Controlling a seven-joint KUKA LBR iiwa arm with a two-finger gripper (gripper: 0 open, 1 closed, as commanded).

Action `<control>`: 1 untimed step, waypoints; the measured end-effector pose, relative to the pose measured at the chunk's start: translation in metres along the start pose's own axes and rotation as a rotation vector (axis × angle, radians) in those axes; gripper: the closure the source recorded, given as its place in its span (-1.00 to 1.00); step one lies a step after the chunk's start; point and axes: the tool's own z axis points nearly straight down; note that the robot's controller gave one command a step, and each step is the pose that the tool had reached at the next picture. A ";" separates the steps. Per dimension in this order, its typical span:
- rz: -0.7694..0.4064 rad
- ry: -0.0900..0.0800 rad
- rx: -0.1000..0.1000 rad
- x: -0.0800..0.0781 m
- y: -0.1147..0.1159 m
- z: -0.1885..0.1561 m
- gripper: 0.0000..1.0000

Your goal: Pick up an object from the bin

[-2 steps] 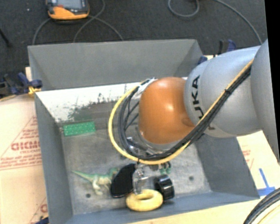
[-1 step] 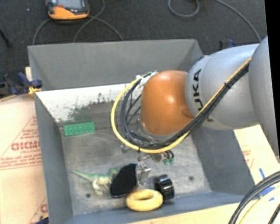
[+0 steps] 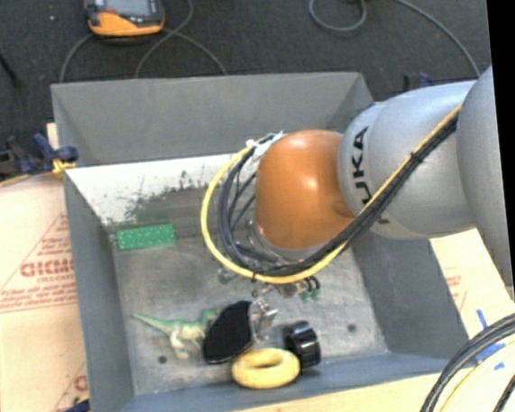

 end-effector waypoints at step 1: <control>-0.102 -0.002 0.001 -0.012 0.006 0.054 -1.00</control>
Offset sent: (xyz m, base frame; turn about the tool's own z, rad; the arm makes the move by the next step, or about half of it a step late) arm 0.0117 0.0046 -0.0702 -0.1651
